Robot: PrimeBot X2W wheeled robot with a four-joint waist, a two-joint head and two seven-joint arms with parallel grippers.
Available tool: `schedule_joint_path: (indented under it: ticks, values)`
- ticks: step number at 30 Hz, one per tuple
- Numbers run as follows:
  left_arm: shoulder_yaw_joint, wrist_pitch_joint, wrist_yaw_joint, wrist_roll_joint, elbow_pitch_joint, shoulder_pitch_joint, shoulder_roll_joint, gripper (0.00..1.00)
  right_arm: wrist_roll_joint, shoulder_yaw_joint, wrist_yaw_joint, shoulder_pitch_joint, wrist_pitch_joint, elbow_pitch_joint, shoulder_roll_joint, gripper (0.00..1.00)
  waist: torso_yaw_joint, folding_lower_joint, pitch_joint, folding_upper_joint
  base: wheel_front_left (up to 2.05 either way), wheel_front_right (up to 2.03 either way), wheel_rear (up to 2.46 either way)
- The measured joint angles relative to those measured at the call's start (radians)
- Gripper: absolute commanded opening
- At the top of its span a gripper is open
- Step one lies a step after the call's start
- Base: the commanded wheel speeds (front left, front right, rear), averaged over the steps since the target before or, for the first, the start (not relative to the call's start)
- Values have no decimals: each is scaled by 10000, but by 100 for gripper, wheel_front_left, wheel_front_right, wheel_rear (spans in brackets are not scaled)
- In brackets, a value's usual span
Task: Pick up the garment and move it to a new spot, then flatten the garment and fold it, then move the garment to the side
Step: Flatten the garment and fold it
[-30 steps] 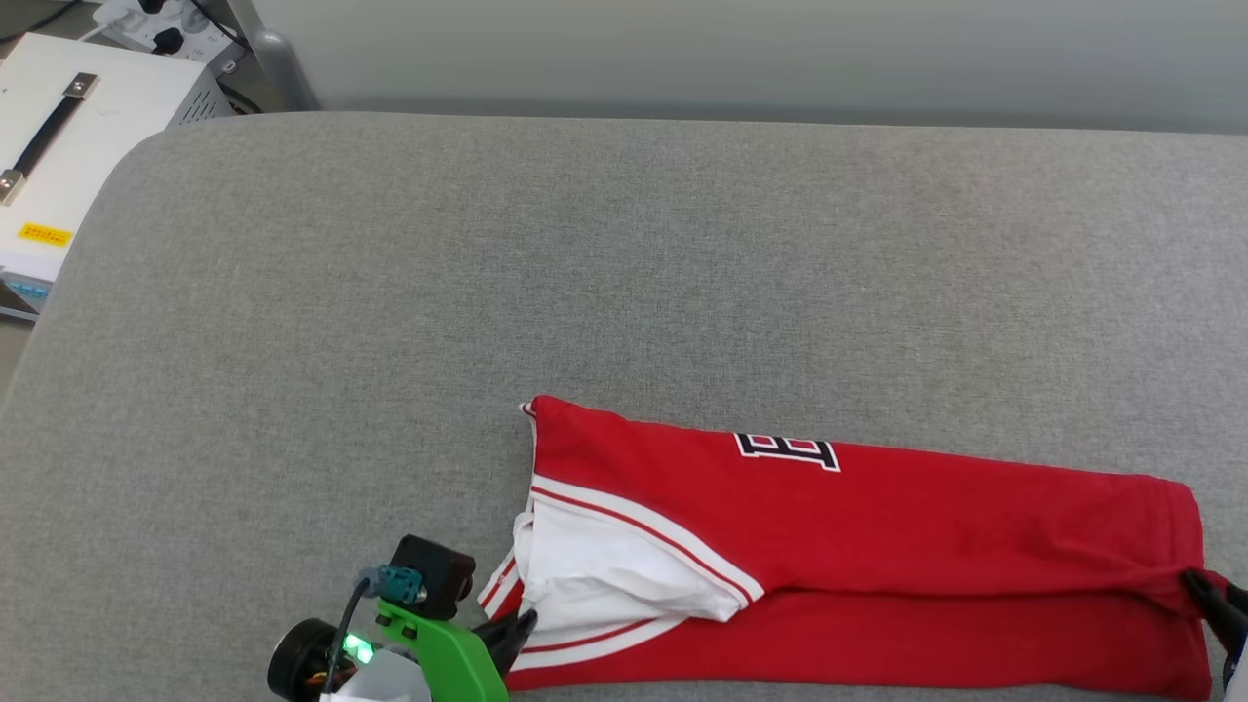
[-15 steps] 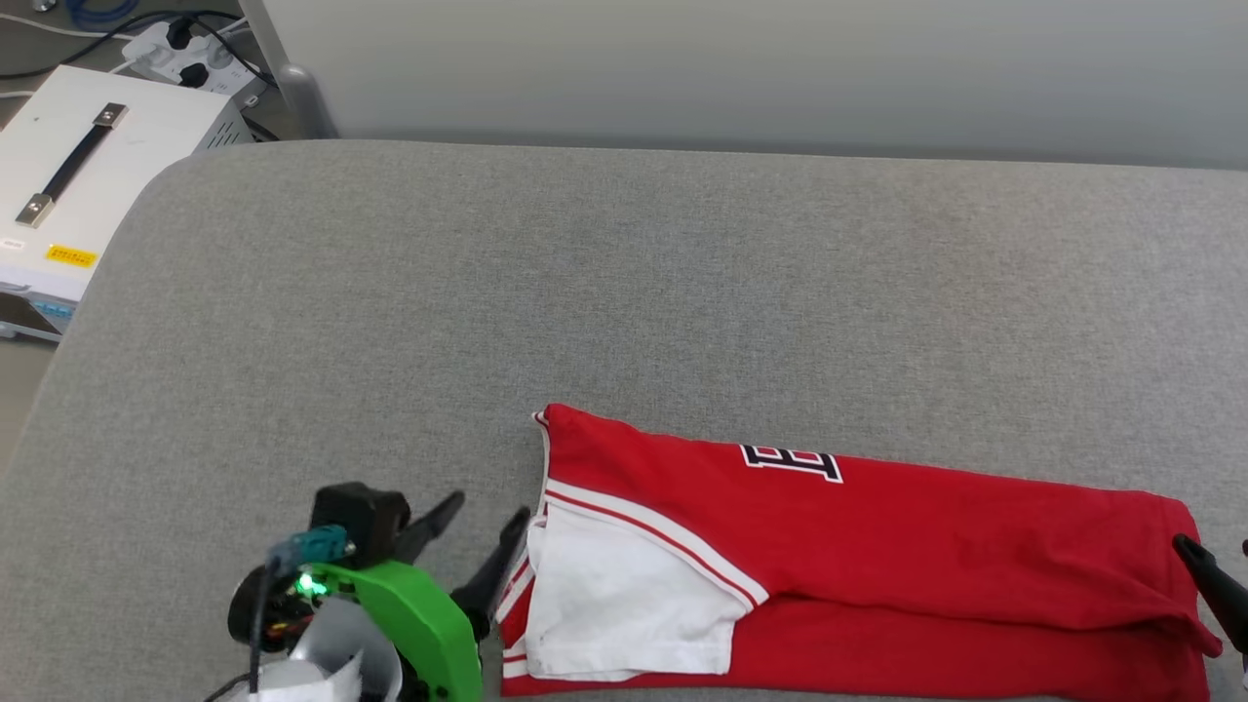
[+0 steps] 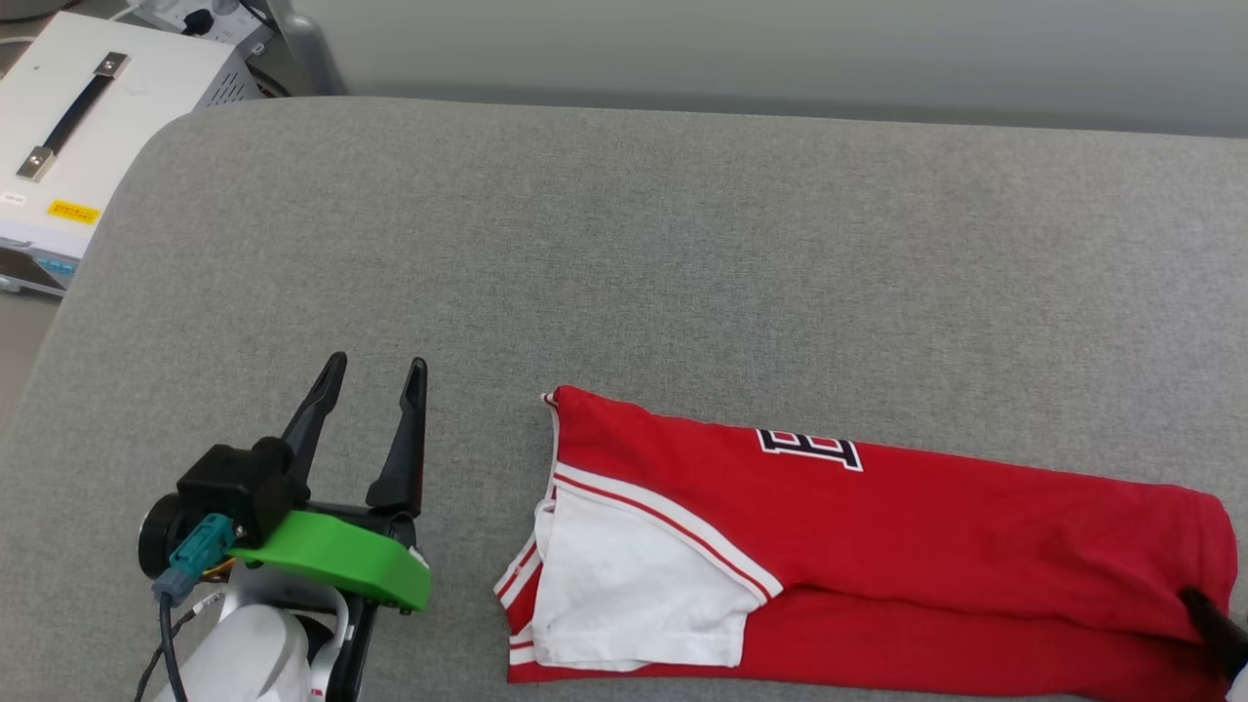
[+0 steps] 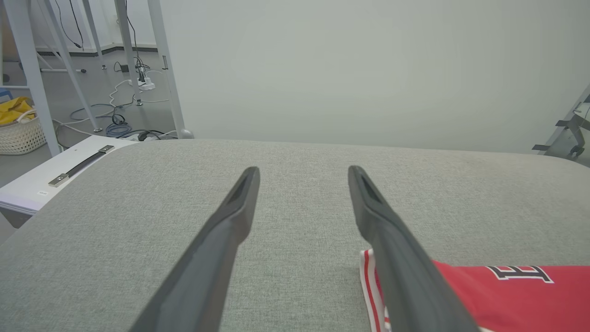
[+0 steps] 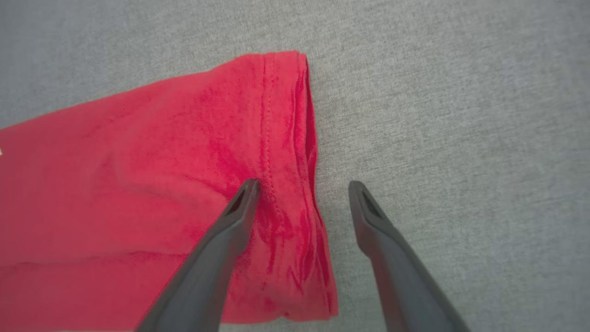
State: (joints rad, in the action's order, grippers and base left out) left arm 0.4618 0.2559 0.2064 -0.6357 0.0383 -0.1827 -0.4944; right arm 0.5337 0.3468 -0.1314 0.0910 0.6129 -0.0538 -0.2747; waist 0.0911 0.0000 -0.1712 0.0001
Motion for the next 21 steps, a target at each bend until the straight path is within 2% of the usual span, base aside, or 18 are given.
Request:
schedule_joint_path:
  ticks: [8, 19, 20, 21]
  values:
    - [-1108, 0, -842, 792, -328, 381, 738, 100, 221, -125, 0, -404, 123, -988, 102, 100, 54, 0, -286, 0, 0, 0, 0]
    - [-1685, 0, -1624, 1542, -932, 388, 1450, 100, 625, -976, 88, -570, 151, -1555, 27, 100, 66, 0, -309, 0, 0, 0, 0]
    - [-1722, 0, -1680, 1574, -963, 388, 1496, 100, 635, -995, 88, -576, 75, -1592, 25, 35, 67, 0, -295, -1, 0, 0, 0]
    - [-1751, 0, -1743, 1636, -991, 388, 1546, 100, 637, -1037, 88, -579, -21, -1651, 8, 11, 66, 0, -272, 0, 0, 0, 0]
